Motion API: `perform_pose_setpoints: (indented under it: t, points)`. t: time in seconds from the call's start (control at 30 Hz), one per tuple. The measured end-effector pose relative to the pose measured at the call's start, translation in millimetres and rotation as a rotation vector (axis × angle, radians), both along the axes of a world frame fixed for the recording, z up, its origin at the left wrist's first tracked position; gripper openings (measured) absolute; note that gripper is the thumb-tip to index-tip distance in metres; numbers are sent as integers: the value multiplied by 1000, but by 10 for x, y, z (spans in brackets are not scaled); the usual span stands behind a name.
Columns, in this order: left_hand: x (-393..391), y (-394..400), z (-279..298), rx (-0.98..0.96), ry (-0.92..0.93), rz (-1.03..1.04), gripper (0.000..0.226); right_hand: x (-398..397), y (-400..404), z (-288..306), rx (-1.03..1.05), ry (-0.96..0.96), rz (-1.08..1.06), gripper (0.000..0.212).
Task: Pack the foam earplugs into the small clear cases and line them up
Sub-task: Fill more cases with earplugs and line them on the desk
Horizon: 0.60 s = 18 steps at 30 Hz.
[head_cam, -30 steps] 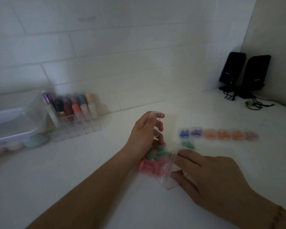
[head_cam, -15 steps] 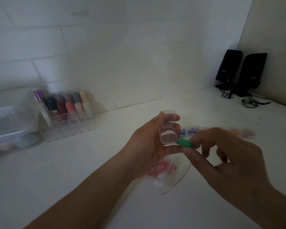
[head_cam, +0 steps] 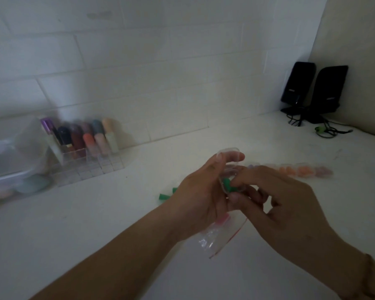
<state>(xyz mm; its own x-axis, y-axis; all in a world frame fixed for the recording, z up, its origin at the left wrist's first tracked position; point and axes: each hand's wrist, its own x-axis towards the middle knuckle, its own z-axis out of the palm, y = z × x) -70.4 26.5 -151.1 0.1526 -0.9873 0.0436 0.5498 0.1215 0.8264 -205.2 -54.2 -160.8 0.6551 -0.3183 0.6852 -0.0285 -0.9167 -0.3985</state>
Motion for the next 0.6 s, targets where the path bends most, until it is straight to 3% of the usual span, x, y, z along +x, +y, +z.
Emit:
perform_pose_setpoints:
  t: [0.37,0.5,0.6]
  points:
    - [47,-12,-48,-20,28,-32,28,8,-22,-13,-65,-53,-18,7]
    - [168,-19,23,-64,75,153,25,-91,-69,66,-45,-170,52,8]
    - [351,-33,53,-97,171,346,22,-155,-130,75,-14,-43,88,13]
